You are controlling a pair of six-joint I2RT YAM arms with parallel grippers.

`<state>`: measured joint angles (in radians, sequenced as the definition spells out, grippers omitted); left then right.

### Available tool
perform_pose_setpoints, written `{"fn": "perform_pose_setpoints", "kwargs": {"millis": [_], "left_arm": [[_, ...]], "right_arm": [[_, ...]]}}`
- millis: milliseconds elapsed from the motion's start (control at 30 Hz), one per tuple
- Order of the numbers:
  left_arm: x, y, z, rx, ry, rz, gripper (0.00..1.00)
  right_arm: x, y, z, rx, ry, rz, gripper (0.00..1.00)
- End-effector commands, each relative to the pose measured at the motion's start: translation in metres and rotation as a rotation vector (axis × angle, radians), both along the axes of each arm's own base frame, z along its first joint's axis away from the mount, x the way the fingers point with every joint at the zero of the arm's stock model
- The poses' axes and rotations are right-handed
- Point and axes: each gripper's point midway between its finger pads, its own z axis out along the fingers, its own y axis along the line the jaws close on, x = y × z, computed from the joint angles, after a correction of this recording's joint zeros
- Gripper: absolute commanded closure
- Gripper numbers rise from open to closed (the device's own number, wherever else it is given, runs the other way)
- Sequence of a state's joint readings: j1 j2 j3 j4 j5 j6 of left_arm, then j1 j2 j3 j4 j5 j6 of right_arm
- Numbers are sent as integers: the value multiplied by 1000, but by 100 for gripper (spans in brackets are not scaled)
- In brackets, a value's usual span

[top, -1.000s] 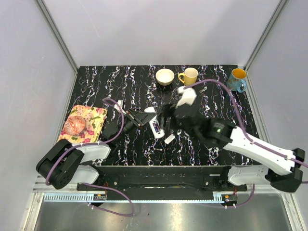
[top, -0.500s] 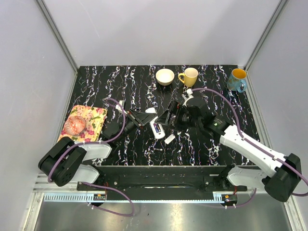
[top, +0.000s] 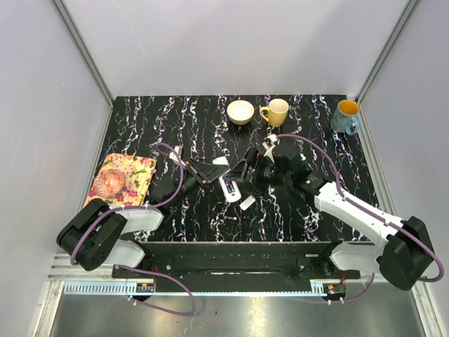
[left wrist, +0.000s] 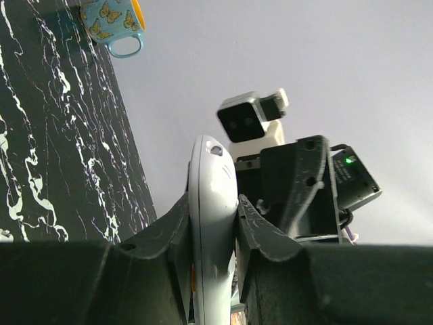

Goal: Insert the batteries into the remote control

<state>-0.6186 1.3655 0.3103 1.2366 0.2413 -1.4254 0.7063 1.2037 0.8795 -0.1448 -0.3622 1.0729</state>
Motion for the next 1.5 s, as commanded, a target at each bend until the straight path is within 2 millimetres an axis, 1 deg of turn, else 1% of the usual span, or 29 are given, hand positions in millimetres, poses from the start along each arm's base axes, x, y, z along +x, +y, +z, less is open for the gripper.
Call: {"fn": "perform_pose_setpoints", "kwargs": {"millis": [0,233,267,367,600,1067,1467], "left_arm": [[-8,1,57,-133,-165,-22,100],[-9,1,59,-138,-172,-27,100],[-8,1,58,-137,-169,-24,100],[-9,2,57,-138,-168,-24,100],[-10,3,60,-145,-174,-23,100],[-9,4,71,-163,-194,-17,100],[-8,2,86,-189,-225,-23,100]], "right_arm": [[1,7,8,88,22,20,4],[3,6,0,95,48,4,5],[5,7,4,117,39,2,5],[6,8,2,127,51,-5,6],[6,6,-13,113,82,-17,12],[0,5,-26,136,121,-13,18],[-10,3,-39,167,158,1,20]]}}
